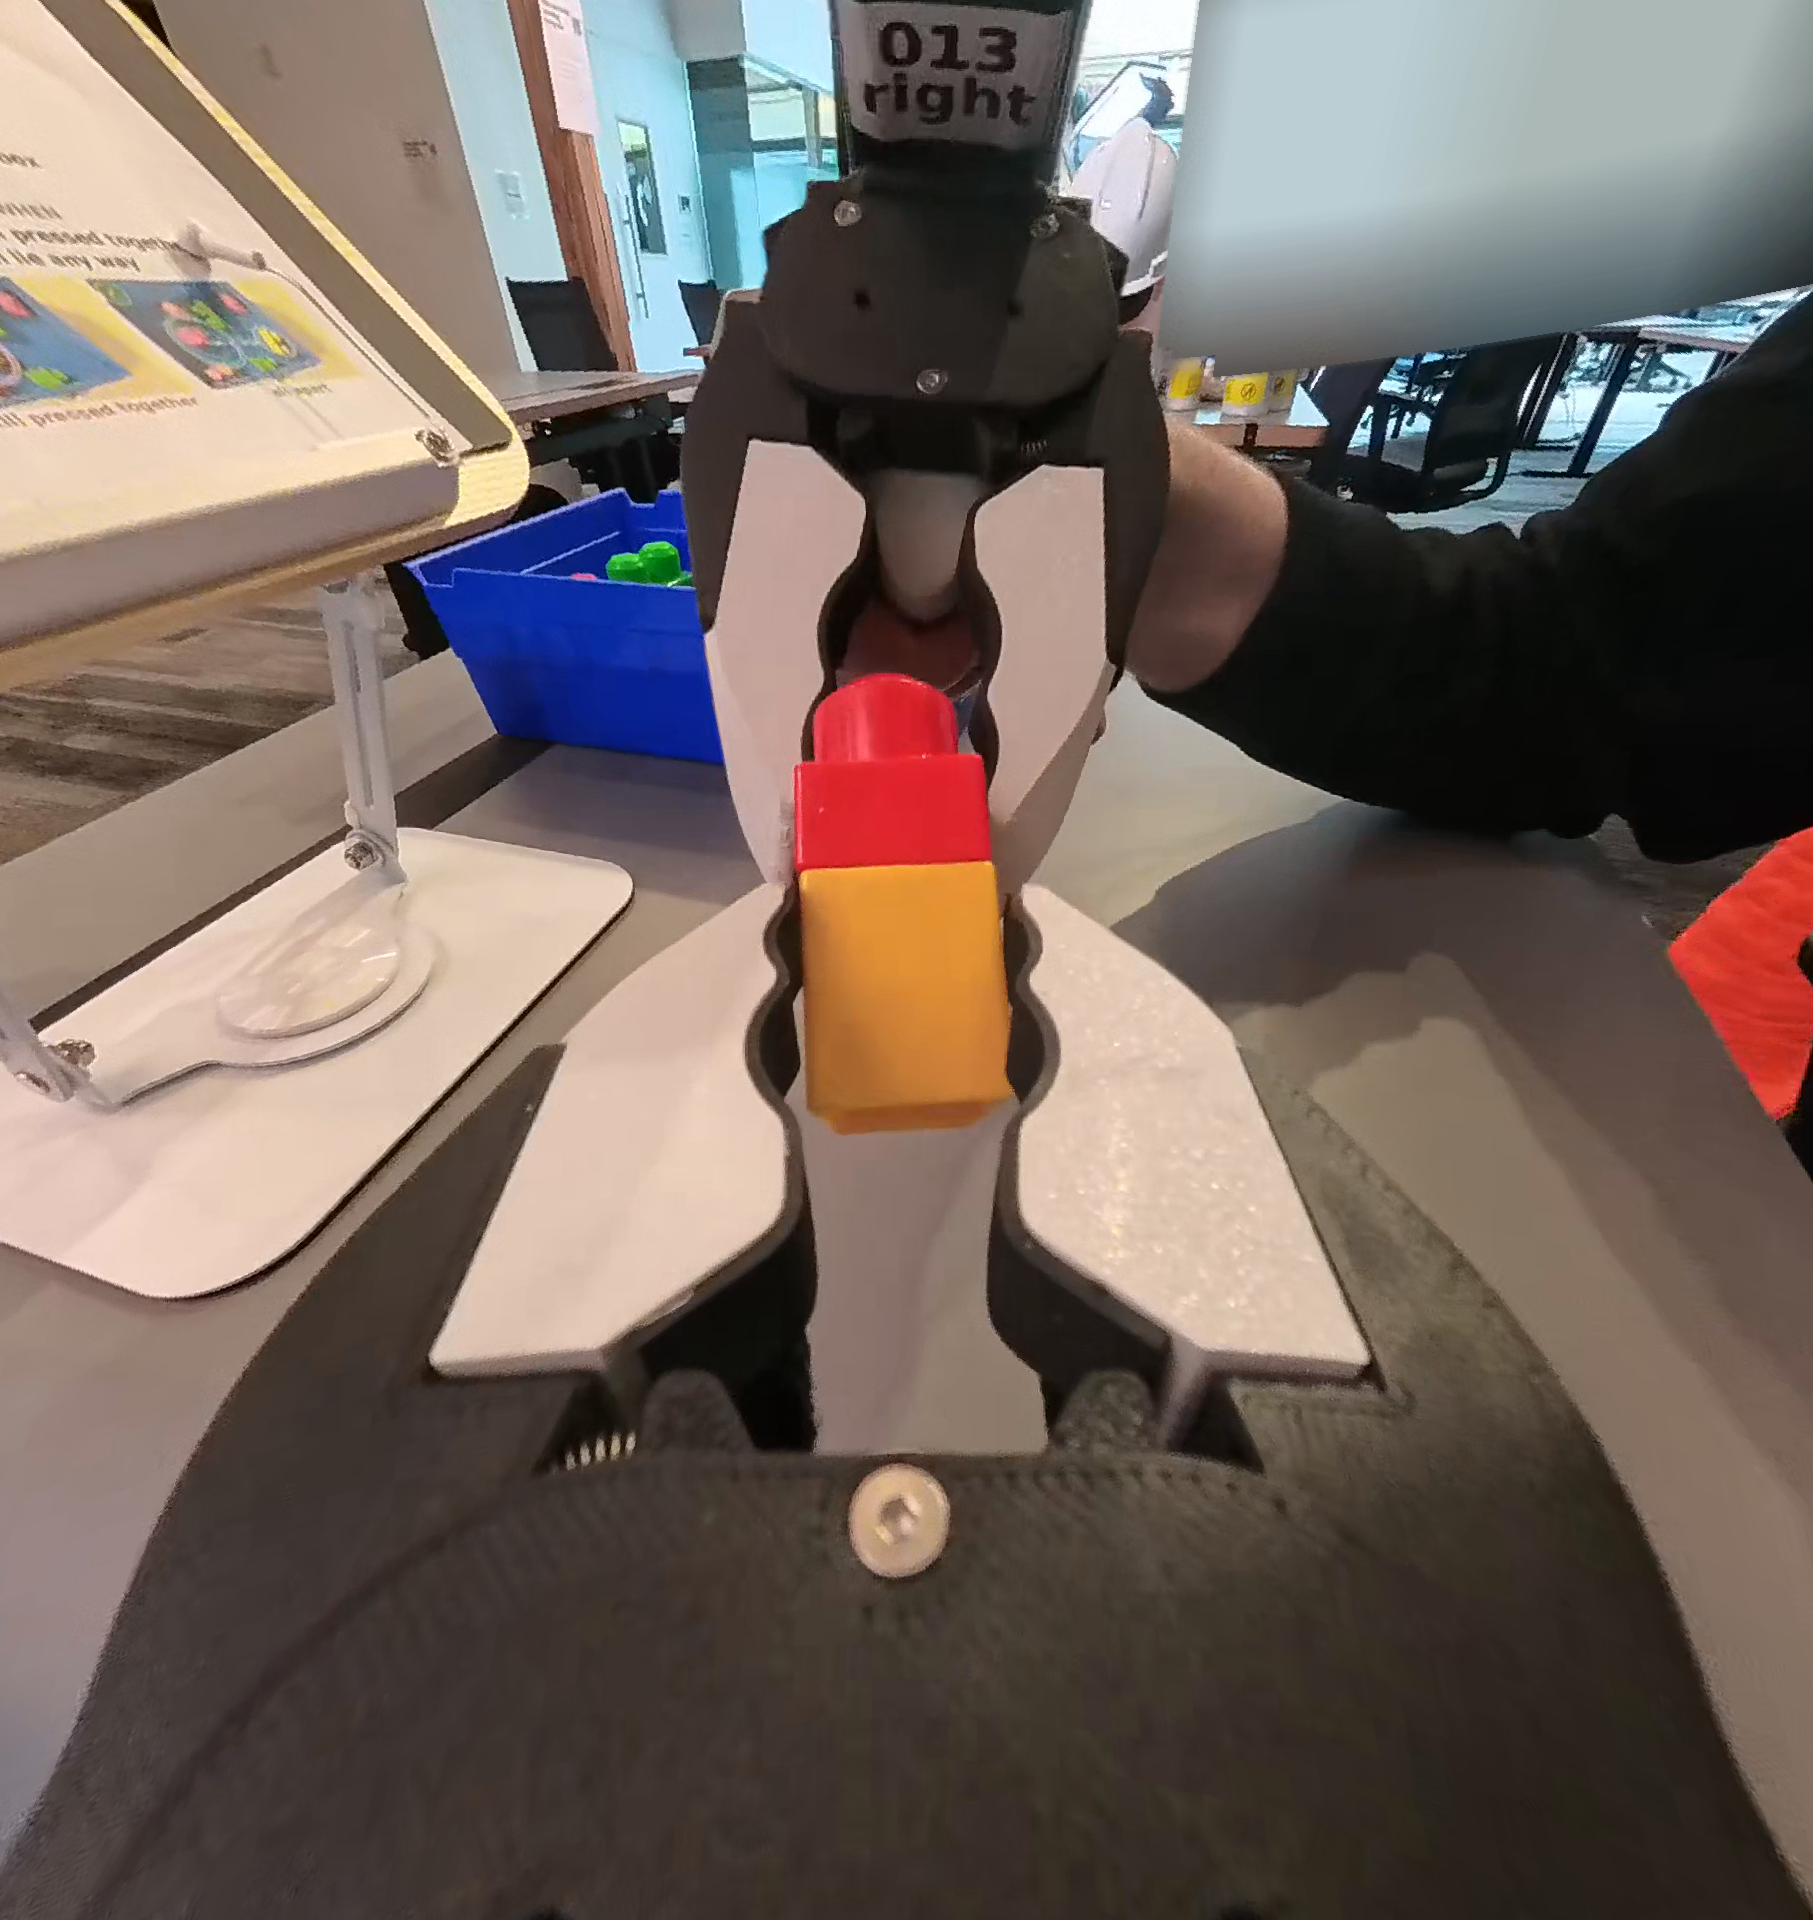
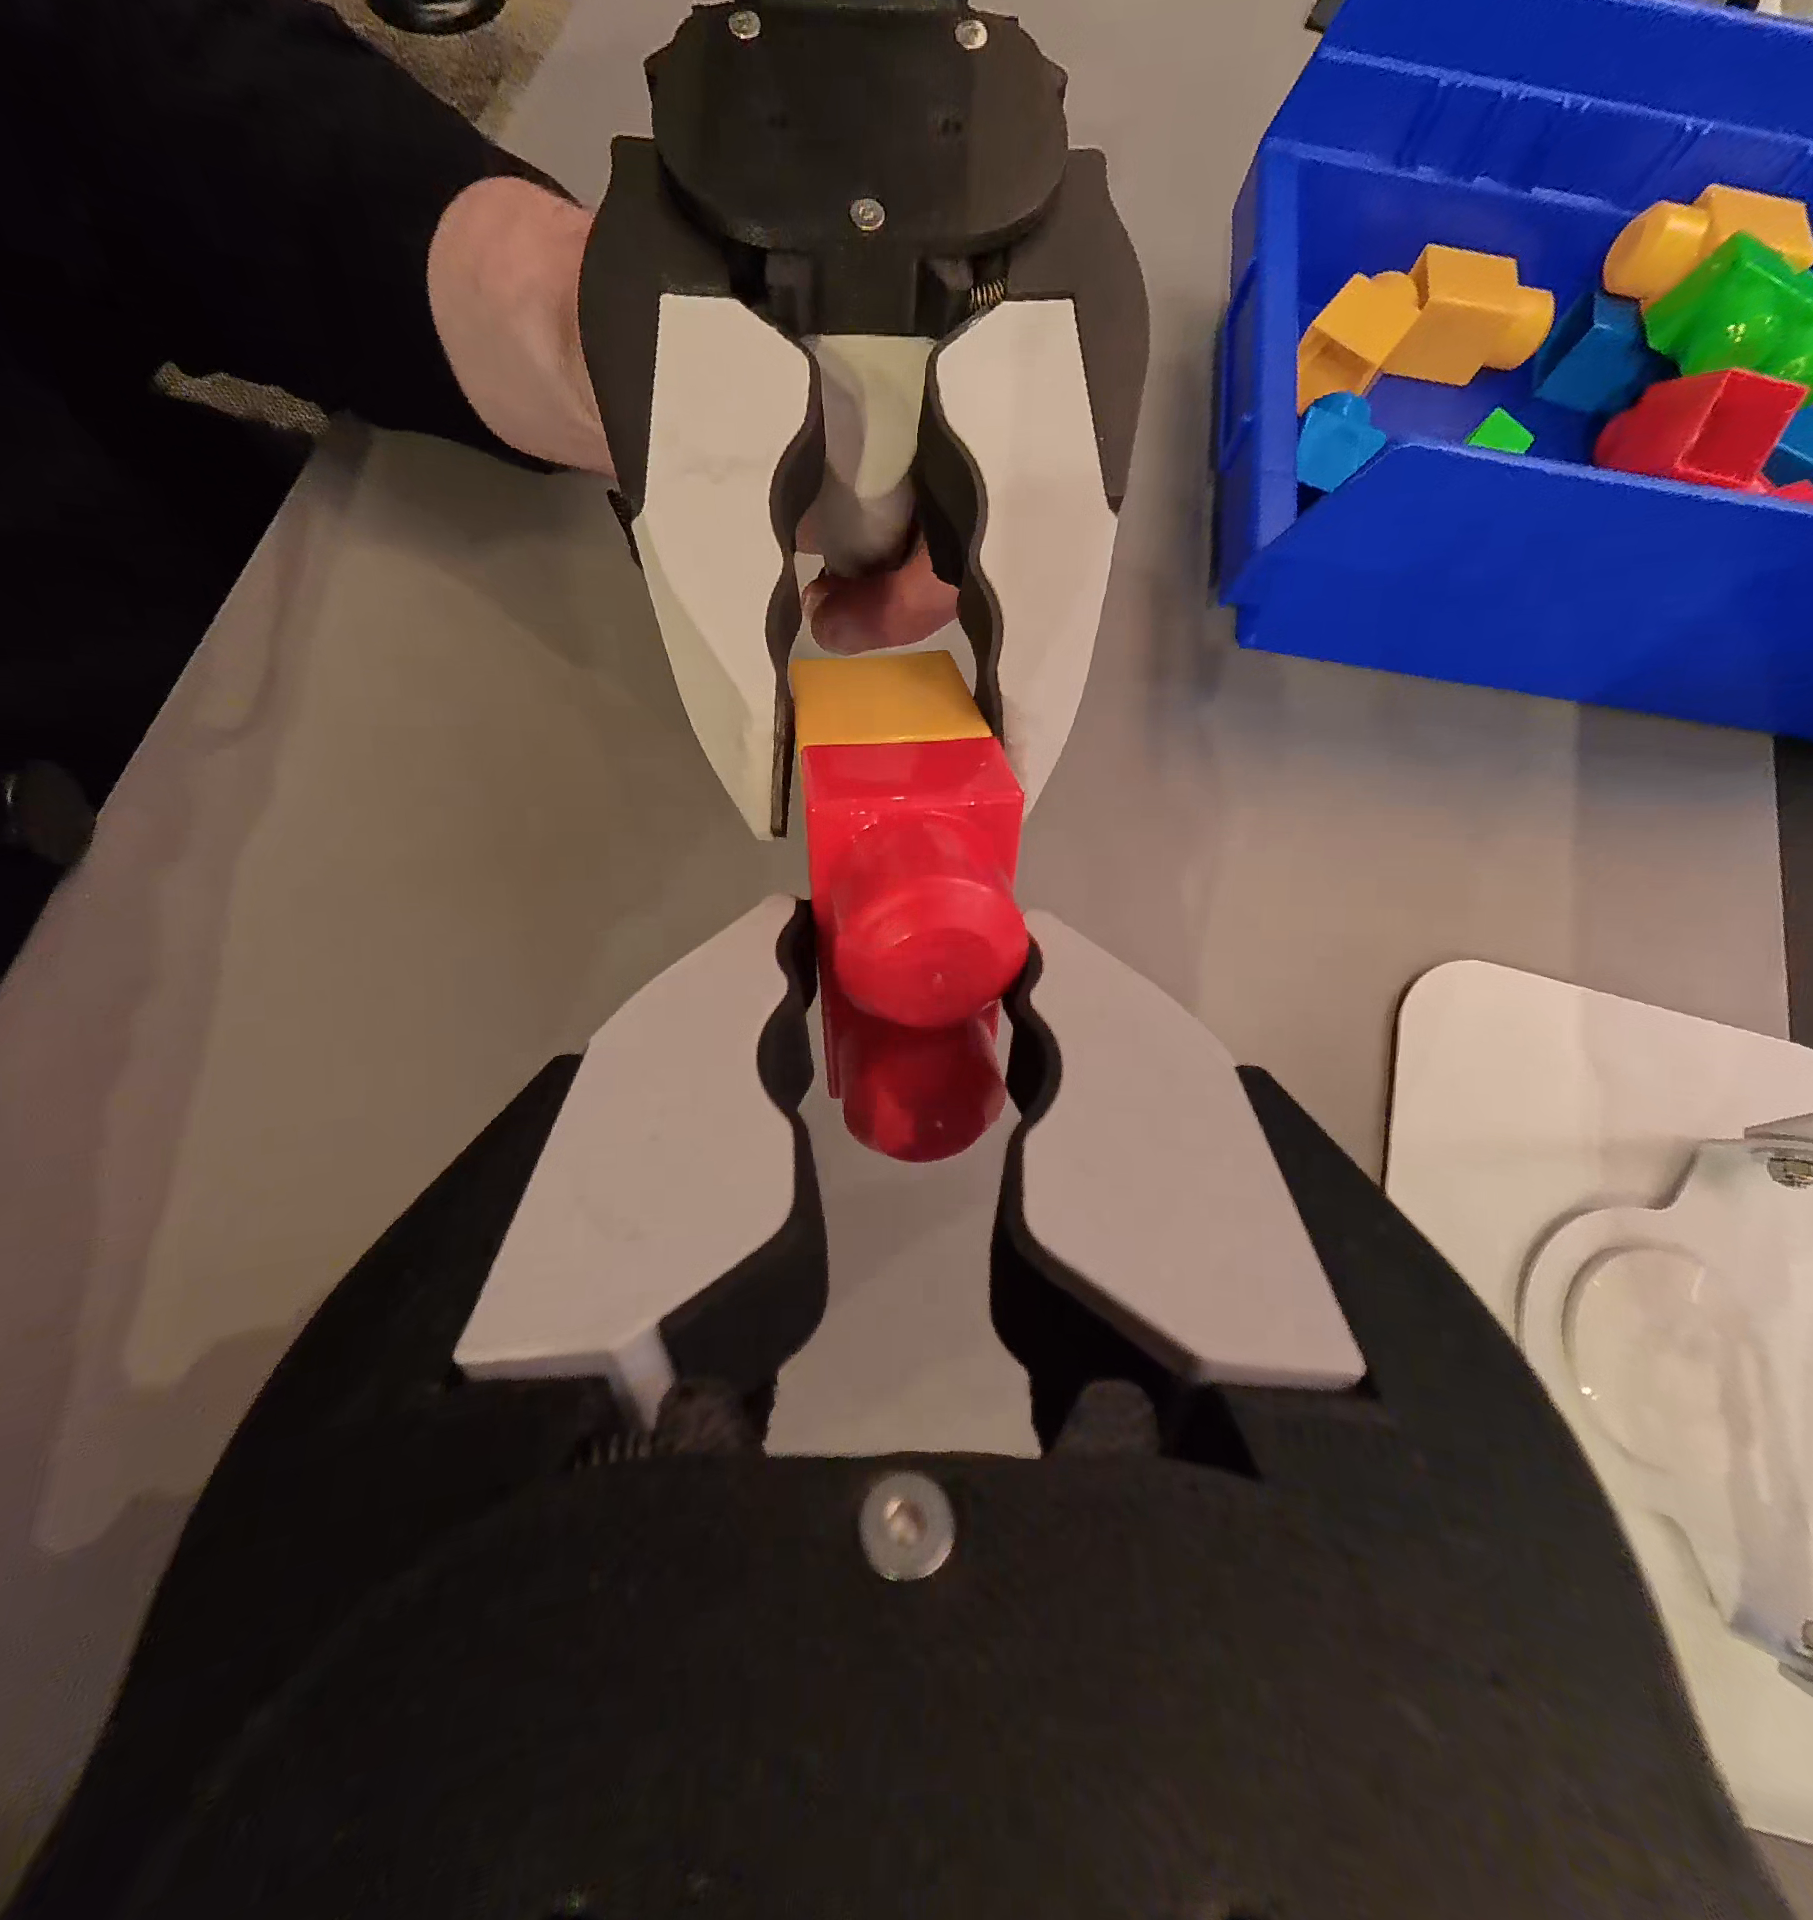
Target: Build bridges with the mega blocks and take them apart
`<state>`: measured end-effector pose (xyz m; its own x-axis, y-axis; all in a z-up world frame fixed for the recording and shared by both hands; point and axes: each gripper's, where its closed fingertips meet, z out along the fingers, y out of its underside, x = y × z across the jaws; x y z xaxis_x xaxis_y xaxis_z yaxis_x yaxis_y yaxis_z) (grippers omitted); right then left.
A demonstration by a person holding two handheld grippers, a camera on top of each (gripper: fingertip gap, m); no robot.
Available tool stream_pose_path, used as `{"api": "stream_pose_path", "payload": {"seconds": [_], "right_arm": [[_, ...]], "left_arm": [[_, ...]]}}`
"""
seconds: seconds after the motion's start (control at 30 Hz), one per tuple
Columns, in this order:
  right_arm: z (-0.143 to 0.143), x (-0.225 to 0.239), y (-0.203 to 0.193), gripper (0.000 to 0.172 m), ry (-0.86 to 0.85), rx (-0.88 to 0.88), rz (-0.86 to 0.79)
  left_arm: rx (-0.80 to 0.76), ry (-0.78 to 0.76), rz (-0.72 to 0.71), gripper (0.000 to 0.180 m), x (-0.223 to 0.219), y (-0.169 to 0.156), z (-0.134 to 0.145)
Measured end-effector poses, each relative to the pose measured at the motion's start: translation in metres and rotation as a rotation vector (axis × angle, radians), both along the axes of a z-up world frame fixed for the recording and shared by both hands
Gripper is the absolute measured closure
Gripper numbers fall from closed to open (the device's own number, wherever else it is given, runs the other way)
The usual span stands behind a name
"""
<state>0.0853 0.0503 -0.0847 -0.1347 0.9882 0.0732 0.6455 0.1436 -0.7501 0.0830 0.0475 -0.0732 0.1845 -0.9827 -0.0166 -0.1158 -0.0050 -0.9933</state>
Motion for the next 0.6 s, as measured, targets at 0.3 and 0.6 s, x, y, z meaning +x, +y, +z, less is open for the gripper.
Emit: {"api": "stream_pose_path", "payload": {"seconds": [0.3, 0.6], "right_arm": [[0.054, 0.039, 0.025, 0.137, 0.061, 0.144, -0.153], [0.136, 0.232, 0.090, 0.137, -0.138, 0.367, -0.575]], "left_arm": [[0.043, -0.074, 0.098, 0.138, -0.028, 0.013, 0.026], [0.024, -0.090, 0.122, 0.153, -0.036, 0.018, 0.029]]}}
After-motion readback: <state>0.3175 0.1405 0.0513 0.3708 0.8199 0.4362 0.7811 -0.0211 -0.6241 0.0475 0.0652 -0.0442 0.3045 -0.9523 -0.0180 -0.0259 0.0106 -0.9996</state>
